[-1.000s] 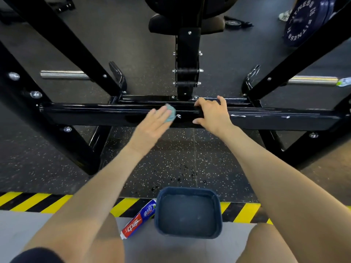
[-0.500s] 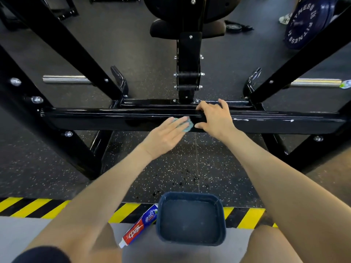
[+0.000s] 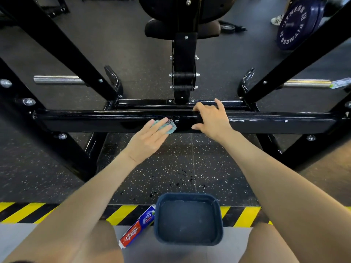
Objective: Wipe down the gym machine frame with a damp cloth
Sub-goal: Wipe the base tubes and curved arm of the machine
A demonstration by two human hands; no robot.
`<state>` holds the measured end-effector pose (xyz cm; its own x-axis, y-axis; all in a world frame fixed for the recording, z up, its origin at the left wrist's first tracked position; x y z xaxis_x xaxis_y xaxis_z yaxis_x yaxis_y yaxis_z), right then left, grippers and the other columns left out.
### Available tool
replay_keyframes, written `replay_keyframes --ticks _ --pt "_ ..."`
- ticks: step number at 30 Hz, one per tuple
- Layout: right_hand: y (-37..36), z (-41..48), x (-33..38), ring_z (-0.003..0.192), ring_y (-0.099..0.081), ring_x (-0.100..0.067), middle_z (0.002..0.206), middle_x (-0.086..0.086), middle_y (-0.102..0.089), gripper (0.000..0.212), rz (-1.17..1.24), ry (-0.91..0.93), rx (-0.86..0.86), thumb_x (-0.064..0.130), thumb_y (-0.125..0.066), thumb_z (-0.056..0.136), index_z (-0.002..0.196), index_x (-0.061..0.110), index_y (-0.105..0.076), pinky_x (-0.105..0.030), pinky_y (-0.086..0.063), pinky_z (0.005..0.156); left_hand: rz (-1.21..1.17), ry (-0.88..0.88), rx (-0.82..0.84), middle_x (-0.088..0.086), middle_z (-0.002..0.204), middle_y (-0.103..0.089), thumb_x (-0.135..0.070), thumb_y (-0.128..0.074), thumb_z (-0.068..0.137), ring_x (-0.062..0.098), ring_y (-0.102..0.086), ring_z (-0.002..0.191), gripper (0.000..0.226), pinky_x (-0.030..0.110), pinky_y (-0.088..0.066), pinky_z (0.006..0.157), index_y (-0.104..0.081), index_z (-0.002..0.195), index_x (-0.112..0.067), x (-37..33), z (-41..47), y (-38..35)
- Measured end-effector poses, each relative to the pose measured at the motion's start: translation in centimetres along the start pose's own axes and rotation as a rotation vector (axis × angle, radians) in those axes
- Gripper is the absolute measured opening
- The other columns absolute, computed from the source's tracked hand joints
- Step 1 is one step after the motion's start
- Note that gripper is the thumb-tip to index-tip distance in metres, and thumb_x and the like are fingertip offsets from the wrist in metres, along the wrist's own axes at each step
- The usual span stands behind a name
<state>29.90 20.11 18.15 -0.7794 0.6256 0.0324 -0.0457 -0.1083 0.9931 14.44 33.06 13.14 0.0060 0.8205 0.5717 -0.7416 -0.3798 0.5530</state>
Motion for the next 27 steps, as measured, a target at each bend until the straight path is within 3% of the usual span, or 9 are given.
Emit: replay_keyframes --ticks 3,7,11,13,17,21,23,27 --pt "0.1 -0.2 0.2 0.112 -0.057 -0.025 0.110 -0.003 -0.064 0.053 -0.002 -0.003 -0.001 0.047 -0.065 0.086 0.126 0.020 -0.043 -0.038 -0.003 0.119 -0.002 -0.006 0.079 0.013 0.124 -0.064 0.000 -0.047 0.097 0.033 -0.055 0.123 0.026 0.045 -0.020 0.115 -0.071 0.106 -0.004 -1.9 1.5 -0.7" --pt "0.0 -0.1 0.0 0.112 -0.057 -0.024 0.111 -0.001 -0.064 0.052 0.005 -0.012 0.001 0.047 -0.064 0.086 0.125 0.021 -0.042 -0.038 -0.002 0.119 0.008 0.050 0.030 0.009 0.123 -0.066 0.002 -0.048 0.092 0.030 -0.058 0.120 0.030 0.044 -0.015 0.116 -0.072 0.106 -0.007 -0.8 0.1 0.0" --pt "0.0 0.0 0.2 0.112 -0.057 -0.025 0.111 -0.002 -0.064 0.052 -0.008 -0.012 0.007 0.047 -0.064 0.086 0.125 0.021 -0.042 -0.038 -0.002 0.119 0.074 0.125 0.081 0.015 0.121 -0.066 0.006 -0.042 0.088 0.030 -0.061 0.116 0.036 0.045 -0.021 0.113 -0.071 0.107 -0.003 -2.1 2.0 0.6" --pt "0.1 -0.1 0.3 0.113 -0.057 -0.024 0.111 -0.003 -0.065 0.051 -0.015 -0.018 -0.005 0.046 -0.064 0.087 0.125 0.021 -0.043 -0.038 -0.002 0.119 -0.006 0.113 0.089 0.016 0.121 -0.065 0.004 -0.043 0.090 0.030 -0.060 0.117 0.034 0.045 -0.021 0.114 -0.072 0.107 -0.003 -3.3 3.4 0.1" --pt "0.1 -0.2 0.2 0.111 -0.057 -0.025 0.107 -0.004 -0.065 0.051 -0.014 -0.025 0.002 0.045 -0.065 0.087 0.126 0.020 -0.043 -0.038 -0.003 0.119 0.064 0.077 0.084 0.015 0.124 -0.064 0.004 -0.042 0.089 0.031 -0.058 0.120 0.036 0.046 -0.025 0.111 -0.071 0.109 -0.004 -0.8 0.8 0.7" --pt "0.3 -0.2 0.5 0.112 -0.057 -0.025 0.107 -0.004 -0.065 0.051 -0.027 -0.025 0.005 0.045 -0.065 0.087 0.126 0.020 -0.043 -0.039 -0.004 0.120 0.067 0.039 0.181 0.017 0.128 -0.061 0.004 -0.057 0.086 0.034 -0.054 0.124 0.031 0.048 -0.018 0.114 -0.068 0.114 -0.003 -3.4 2.4 -0.2" --pt "0.3 -0.2 0.5 0.112 -0.057 -0.024 0.108 -0.003 -0.065 0.051 -0.023 -0.026 -0.002 0.046 -0.065 0.087 0.125 0.020 -0.043 -0.039 -0.004 0.120 0.034 0.038 0.172 0.015 0.128 -0.061 0.005 -0.053 0.085 0.033 -0.054 0.124 0.035 0.048 -0.016 0.114 -0.068 0.115 -0.004 -3.6 2.7 -0.2" --pt "0.1 -0.1 0.2 0.111 -0.058 -0.024 0.108 -0.002 -0.065 0.052 -0.001 -0.018 -0.008 0.046 -0.066 0.085 0.124 0.020 -0.043 -0.038 -0.002 0.120 0.124 0.182 0.255 0.015 0.130 -0.060 0.010 -0.067 0.072 0.032 -0.054 0.124 0.048 0.050 -0.020 0.110 -0.066 0.118 -0.002 -0.8 -0.6 1.5"
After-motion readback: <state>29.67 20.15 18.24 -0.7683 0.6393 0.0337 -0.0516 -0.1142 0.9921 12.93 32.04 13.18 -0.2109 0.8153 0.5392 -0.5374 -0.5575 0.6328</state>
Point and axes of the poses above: each hand's wrist, its own z-axis towards the middle knuckle, its own y-axis out of the back of the hand, x = y × z, the point moved 4 cm from there along z, towards the middle knuckle
